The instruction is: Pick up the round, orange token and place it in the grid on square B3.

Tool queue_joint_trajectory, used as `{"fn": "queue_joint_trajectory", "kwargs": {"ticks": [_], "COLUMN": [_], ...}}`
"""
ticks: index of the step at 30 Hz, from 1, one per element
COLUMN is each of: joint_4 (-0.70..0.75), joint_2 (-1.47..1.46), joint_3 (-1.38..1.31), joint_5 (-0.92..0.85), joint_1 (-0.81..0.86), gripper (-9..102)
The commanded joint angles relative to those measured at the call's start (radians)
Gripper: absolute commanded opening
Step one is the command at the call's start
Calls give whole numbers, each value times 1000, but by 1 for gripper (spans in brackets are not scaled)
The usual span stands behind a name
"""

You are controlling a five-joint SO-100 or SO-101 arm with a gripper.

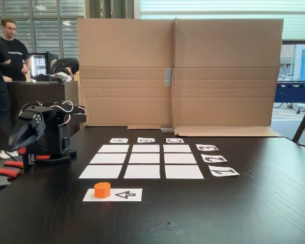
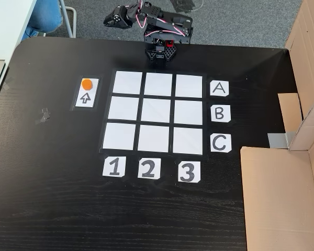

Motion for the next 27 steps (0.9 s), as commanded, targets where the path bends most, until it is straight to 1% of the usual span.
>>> {"fn": "queue_joint_trajectory", "kwargs": {"ticks": [1,10,15,17,20,27], "joint_4": [69,373,644,716,773,796], "joint_2": [-141,-520,-749,-822,-920,-1127], "joint_3": [-196,-629,-905,-992,-1114,-1246], "joint_5": [-51,-186,-272,-285,-285,-285], "joint_1": [-32,-130,-199,-230,-273,-394], "gripper": [-1,-1,-1,-1,-1,-1]}}
